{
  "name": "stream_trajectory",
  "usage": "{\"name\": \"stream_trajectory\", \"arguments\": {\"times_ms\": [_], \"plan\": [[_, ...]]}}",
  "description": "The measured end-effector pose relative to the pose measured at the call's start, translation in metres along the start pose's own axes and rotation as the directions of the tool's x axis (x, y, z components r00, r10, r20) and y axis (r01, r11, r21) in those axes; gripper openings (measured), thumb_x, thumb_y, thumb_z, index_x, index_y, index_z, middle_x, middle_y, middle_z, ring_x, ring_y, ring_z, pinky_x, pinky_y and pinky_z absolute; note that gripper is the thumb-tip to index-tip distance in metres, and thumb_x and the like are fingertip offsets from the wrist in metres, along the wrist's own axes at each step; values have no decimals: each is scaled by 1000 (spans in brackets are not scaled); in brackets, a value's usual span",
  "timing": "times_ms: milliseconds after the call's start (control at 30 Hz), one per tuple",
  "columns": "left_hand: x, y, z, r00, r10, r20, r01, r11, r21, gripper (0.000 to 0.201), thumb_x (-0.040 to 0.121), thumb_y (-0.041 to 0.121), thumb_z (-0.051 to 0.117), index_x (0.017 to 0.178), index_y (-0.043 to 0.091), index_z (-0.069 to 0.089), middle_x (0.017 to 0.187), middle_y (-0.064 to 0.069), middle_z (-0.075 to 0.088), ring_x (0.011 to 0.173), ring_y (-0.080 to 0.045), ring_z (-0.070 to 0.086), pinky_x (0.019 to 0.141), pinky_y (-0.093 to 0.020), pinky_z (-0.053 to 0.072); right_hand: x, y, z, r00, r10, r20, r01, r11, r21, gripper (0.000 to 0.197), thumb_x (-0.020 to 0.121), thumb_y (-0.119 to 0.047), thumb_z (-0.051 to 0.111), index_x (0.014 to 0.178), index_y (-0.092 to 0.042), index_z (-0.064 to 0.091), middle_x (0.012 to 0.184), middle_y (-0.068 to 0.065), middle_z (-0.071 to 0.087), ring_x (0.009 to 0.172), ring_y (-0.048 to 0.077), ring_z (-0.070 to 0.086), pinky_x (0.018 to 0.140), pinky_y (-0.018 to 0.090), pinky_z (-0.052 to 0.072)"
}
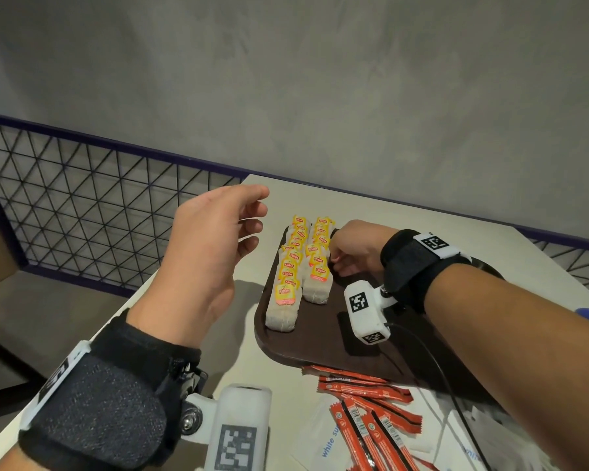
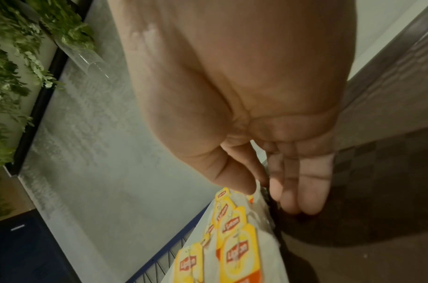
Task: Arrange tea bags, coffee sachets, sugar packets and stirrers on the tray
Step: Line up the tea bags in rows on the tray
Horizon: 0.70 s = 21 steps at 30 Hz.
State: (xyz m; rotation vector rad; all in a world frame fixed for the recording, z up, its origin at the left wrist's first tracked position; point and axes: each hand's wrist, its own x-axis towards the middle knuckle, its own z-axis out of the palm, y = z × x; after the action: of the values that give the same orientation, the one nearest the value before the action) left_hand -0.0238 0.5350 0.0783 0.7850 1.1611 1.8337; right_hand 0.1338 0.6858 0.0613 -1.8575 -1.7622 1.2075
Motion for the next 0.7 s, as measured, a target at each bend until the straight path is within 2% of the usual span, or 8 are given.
{"name": "stream_trajectory", "arguments": {"times_ms": [133, 267, 367, 467, 600, 700], "plan": [[-1, -1, 1, 1000, -3, 5, 3, 1000, 11, 11, 90, 19, 71, 97, 11, 76, 72, 3, 65, 66, -12, 54, 65, -28, 44, 2, 2, -1, 1000, -20, 6, 20, 999, 31, 38, 94, 9, 49, 132, 5, 52, 114, 22, 61, 80, 24, 64, 86, 40, 58], [-1, 1, 1, 1000, -5, 2, 5, 1000, 7, 11, 90, 18, 71, 97, 12, 75, 71, 4, 65, 65, -13, 53, 65, -28, 43, 2, 7, -6, 999, -34, 17, 32, 994, 103, 33, 93, 6, 52, 126, 1, 58, 117, 18, 64, 92, 24, 66, 90, 40, 57], [-2, 2, 0, 1000, -2, 4, 2, 1000, 1, 11, 90, 18, 70, 98, 11, 75, 71, 4, 64, 65, -13, 52, 64, -27, 42, -4, 13, -11, 999, -13, 31, 10, 995, 100, 33, 93, 1, 54, 125, -1, 59, 104, 15, 65, 94, 25, 67, 83, 37, 57], [-2, 4, 0, 1000, -1, 4, 1, 1000, -5, 9, 90, 18, 70, 96, 13, 74, 69, 4, 64, 64, -13, 52, 63, -27, 41, -14, 18, -16, 995, 22, 96, -28, 997, 65, 28, 94, -3, 60, 123, -2, 62, 99, 16, 63, 95, 28, 67, 74, 35, 58], [-4, 5, 2, 1000, 1, 8, -1, 1000, 4, 6, 90, 18, 70, 93, 14, 74, 71, 4, 64, 65, -13, 52, 64, -28, 42, -33, 22, -14, 979, 21, 202, -16, 999, -29, 20, 86, -5, 75, 105, -2, 68, 100, 16, 65, 86, 26, 66, 82, 36, 59], [-4, 4, 2, 1000, 1, 8, -1, 1000, 5, 5, 90, 18, 70, 91, 15, 74, 71, 4, 65, 65, -13, 53, 64, -28, 43, -46, 23, -3, 978, -17, 207, 29, 998, -55, 19, 84, 2, 76, 88, -8, 59, 100, 19, 67, 87, 28, 65, 88, 40, 58]]}}
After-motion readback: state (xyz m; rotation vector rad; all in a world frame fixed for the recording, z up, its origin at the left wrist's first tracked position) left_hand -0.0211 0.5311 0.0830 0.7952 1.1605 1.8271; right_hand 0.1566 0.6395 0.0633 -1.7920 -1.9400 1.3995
